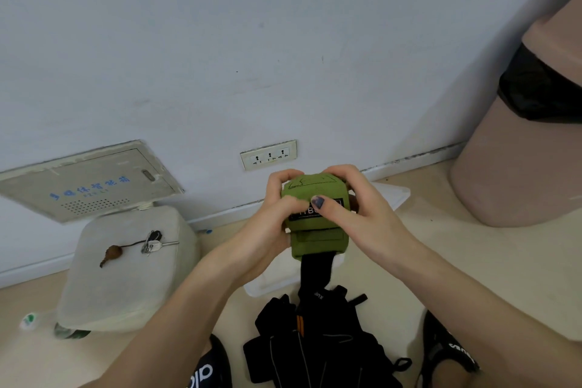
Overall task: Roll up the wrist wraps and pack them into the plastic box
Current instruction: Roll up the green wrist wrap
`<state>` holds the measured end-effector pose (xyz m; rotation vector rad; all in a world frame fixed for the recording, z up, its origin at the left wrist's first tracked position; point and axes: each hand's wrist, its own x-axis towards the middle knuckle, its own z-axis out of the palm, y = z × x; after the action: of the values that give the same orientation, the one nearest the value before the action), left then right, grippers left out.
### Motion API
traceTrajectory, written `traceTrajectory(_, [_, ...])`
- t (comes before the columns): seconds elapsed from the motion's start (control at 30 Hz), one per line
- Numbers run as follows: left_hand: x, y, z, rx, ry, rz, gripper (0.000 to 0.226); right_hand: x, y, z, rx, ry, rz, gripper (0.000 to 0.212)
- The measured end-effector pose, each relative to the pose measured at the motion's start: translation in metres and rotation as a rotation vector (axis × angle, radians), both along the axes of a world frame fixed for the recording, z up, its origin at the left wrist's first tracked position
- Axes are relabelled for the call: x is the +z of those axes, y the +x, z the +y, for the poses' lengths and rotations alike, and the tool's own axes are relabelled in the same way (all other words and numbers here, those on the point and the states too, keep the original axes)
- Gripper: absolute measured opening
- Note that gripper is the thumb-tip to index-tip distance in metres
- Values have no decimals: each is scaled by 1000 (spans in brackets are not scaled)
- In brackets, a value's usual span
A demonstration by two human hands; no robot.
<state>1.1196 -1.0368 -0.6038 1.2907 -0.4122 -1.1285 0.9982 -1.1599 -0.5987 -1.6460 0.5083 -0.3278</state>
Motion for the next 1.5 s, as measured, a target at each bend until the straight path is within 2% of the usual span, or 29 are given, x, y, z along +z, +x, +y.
traceTrajectory(0.07, [-2,1,0,-15,38,44,46,0,-2,-3,7,-8,-27,23])
traceTrajectory(0.3, [0,2,3,-117,192,49,59,-10,-3,-1,23,-128,-25,41])
traceTrajectory(0.4, [4,1,4,-70,138,78,39,-11,-3,-2,11,-165,-19,46])
traceTrajectory(0.5, [5,1,3,-19,126,56,32,-11,-4,0,-19,-150,10,50])
traceTrajectory(0.63, [0,4,0,58,75,42,25,-7,-4,-1,-67,23,142,69])
traceTrajectory(0.7, [-1,7,0,117,29,12,27,-6,-6,-1,-63,206,259,79])
traceTrajectory(0.77, [-1,9,0,166,-3,-42,29,-4,-8,4,-26,460,318,75])
traceTrajectory(0.83, [0,11,1,190,-25,-75,27,-2,-10,10,10,599,323,60])
traceTrajectory(0.9, [0,11,1,201,-42,-81,24,1,-11,15,23,578,298,52])
traceTrajectory(0.93, [1,11,1,201,-42,-84,23,2,-11,16,9,546,280,55])
traceTrajectory(1.07, [-1,11,-1,212,-33,-92,26,4,-10,20,-55,347,174,83])
traceTrajectory(1.13, [-1,10,-2,212,-41,-77,30,6,-10,22,-72,246,108,87])
traceTrajectory(1.2, [-2,8,-2,193,-58,-44,29,11,-11,23,-94,183,31,76])
traceTrajectory(1.3, [-4,4,-5,146,-74,5,23,16,-10,21,-110,173,-54,33])
traceTrajectory(1.37, [-4,0,-6,129,-49,15,17,16,-7,18,-118,201,-49,14])
traceTrajectory(1.5, [-6,-6,-8,123,5,30,16,19,-4,9,-50,281,-5,3])
